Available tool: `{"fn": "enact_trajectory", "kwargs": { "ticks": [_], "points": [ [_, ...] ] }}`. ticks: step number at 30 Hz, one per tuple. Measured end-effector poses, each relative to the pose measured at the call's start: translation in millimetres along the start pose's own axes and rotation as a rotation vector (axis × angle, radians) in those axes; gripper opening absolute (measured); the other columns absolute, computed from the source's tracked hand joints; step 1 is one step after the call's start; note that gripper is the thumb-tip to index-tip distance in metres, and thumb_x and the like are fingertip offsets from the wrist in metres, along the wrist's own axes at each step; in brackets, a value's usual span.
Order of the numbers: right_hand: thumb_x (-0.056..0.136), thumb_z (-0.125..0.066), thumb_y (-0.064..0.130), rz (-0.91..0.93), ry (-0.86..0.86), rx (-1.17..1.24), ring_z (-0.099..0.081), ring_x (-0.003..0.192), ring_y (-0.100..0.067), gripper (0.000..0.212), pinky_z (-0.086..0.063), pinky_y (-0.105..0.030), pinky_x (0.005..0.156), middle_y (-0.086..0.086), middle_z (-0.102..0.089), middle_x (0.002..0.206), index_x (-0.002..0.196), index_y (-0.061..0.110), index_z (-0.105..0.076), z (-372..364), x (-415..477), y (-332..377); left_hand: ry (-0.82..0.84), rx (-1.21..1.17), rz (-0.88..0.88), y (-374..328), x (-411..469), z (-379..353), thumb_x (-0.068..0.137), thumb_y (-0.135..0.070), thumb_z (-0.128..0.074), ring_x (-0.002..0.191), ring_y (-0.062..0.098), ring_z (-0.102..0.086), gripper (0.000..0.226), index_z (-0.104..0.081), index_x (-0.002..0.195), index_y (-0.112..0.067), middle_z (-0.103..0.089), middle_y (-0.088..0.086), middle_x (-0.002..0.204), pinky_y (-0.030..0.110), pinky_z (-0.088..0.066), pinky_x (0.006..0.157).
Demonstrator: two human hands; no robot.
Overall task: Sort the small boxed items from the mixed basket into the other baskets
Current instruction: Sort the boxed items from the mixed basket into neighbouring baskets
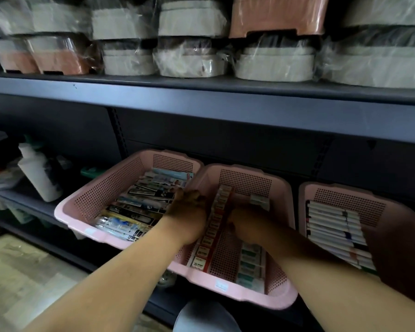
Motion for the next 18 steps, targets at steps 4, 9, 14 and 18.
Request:
{"fn": "enact_trajectory", "kwargs": {
  "ticks": [4, 9, 14, 18],
  "points": [
    [0.100, -0.052, 0.025, 0.022, -0.015, -0.028, -0.065, 0.104, -0.026, 0.026, -0.051, -0.039, 0.097, -0.006, -0.069, 0.115, 0.117, 0.019, -0.071, -2.9, 1.8, 1.4, 0.018, 0.031, 0.014, -1.2, 1.7, -1.2, 0.103, -0.017, -0.043, 0.145, 0.034, -0.028, 0.047, -0.049, 0.150, -0.018, -0.043, 0.004, 0.155, 0.066, -0.016, 0.118],
    [0.099, -0.050, 0.024, 0.073, -0.006, -0.060, -0.065, 0.102, -0.025, 0.026, -0.051, -0.037, 0.094, -0.004, -0.069, 0.114, 0.115, 0.022, -0.071, -2.3, -1.4, 2.4, -0.004, -0.036, 0.017, -0.1, -0.3, 1.1, 0.102, -0.016, -0.044, 0.145, 0.030, -0.030, 0.048, -0.049, 0.150, -0.019, -0.045, 0.001, 0.154, 0.063, -0.016, 0.120],
    [0.095, -0.053, 0.017, 0.178, 0.050, -0.097, -0.065, 0.102, -0.021, 0.028, -0.051, -0.033, 0.093, 0.006, -0.070, 0.115, 0.111, 0.028, -0.073, 1.6, -11.7, 10.7, -0.003, -0.111, 0.005, 3.4, -11.2, -0.6, 0.102, -0.014, -0.043, 0.151, 0.026, -0.020, 0.055, -0.041, 0.156, -0.025, -0.038, -0.003, 0.162, 0.055, -0.010, 0.126],
    [0.097, -0.054, 0.020, 0.281, 0.102, -0.118, -0.064, 0.107, -0.014, 0.029, -0.049, -0.032, 0.099, 0.012, -0.069, 0.120, 0.114, 0.031, -0.074, -6.0, -24.0, 23.2, 0.033, -0.190, 0.014, 5.6, -17.9, -3.6, 0.102, -0.009, -0.046, 0.158, 0.023, -0.007, 0.063, -0.034, 0.160, -0.028, -0.025, -0.003, 0.169, 0.048, -0.005, 0.129]
  ]
}}
Point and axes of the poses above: each hand's wrist, its own x-axis towards the middle knuckle, its own z-axis out of the back of the hand, y = z × x, the point moved 9 cm from there along x, towards the middle knuckle
